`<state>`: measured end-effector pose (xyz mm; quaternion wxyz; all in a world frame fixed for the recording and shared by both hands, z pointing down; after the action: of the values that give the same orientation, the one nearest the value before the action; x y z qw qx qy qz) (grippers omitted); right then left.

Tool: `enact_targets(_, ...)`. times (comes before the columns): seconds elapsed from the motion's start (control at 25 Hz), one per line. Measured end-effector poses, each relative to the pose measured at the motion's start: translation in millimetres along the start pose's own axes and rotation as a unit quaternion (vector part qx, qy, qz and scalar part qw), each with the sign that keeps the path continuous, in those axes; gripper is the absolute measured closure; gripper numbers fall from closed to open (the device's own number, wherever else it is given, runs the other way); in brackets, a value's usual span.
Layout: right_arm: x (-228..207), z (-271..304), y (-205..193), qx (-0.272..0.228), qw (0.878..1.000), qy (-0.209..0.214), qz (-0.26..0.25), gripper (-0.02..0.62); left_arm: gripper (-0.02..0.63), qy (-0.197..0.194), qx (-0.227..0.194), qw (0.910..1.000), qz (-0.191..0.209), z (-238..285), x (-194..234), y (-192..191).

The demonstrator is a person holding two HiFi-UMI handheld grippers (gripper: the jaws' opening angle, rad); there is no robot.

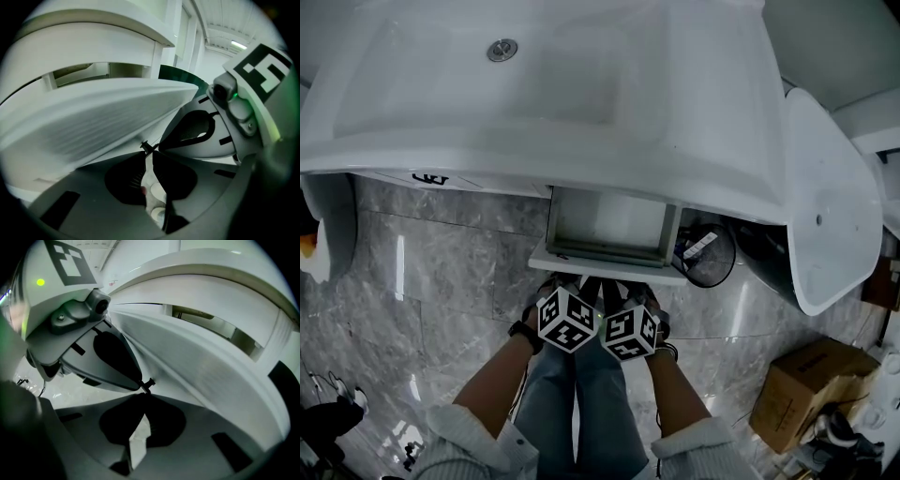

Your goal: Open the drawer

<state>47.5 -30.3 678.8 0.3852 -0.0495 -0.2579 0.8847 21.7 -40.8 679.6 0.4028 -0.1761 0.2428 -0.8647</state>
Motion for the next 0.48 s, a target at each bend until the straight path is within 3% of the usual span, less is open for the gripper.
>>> enact_targets(0.48,1.3,-22.5,5.5,-0.011,1.000,0.004,0.022,0.584,0.554,0.001,-0.002,1.0000,-0.006,-17.8,-11.7,1.7)
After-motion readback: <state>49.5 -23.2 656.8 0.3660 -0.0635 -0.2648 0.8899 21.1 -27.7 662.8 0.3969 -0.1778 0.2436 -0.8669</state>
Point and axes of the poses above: the fingertips, and each gripper's own axes: z forward along the fingers, x to its left, y out of its top, the point moved 2 cm from there along -z, backward along the fingers, and after that the axes turned 5 degrees about x, right-handed, at the moved point
